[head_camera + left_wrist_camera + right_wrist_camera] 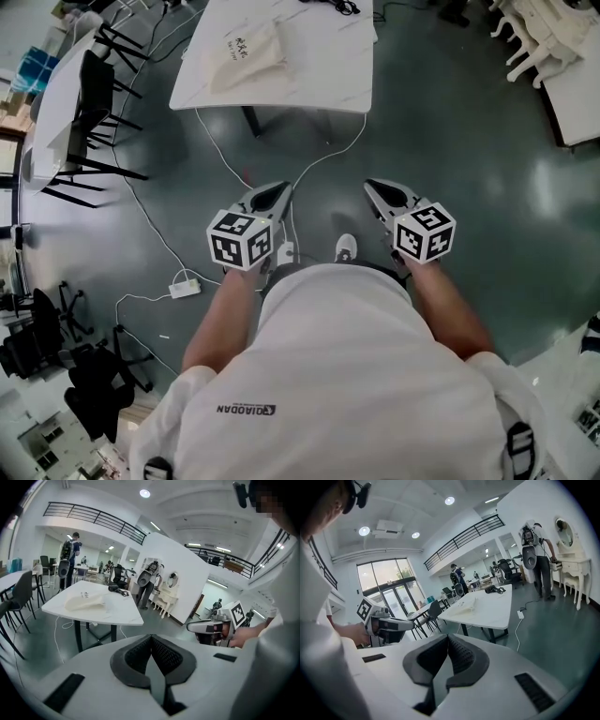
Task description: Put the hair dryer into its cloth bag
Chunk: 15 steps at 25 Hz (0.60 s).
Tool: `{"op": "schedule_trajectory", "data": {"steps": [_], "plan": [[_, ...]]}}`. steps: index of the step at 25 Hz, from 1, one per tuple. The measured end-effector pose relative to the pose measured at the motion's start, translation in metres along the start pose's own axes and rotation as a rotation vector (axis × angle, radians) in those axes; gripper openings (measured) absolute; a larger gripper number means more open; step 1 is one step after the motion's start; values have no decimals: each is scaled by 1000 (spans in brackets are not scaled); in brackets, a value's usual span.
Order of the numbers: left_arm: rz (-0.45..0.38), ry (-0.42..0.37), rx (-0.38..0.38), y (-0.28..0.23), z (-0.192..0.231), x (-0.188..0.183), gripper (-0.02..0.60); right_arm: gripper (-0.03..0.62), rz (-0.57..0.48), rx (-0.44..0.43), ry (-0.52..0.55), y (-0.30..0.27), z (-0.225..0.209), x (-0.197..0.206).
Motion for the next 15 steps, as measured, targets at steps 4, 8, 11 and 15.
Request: {"op": "schedule_trajectory", "data": {"steps": [4,8,11,15], "plan": [[-9,-15,-25,-20,-8,-13,29,23,-10,-15,17,-2,-30,-6],[13,-19,-41,-29,-11,-14,29,23,-19,-12,-11,-1,-45,-6],[7,-16,-49,-35,-9,-23,29,23,-8,-23,-13,-4,-50,-4],[5,-8,-53,-43,-4,-29,29,23,11,-29,-23,-12,-59,0]]}}
Point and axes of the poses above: the fingertips, and each gripper's own axes: y backward along the fingers, z to its left, x out of its underside, the point moved 4 cm from there along y, backward along the fingers, and after that the axes turned 14 degrees about y, right-handed, at the moved point
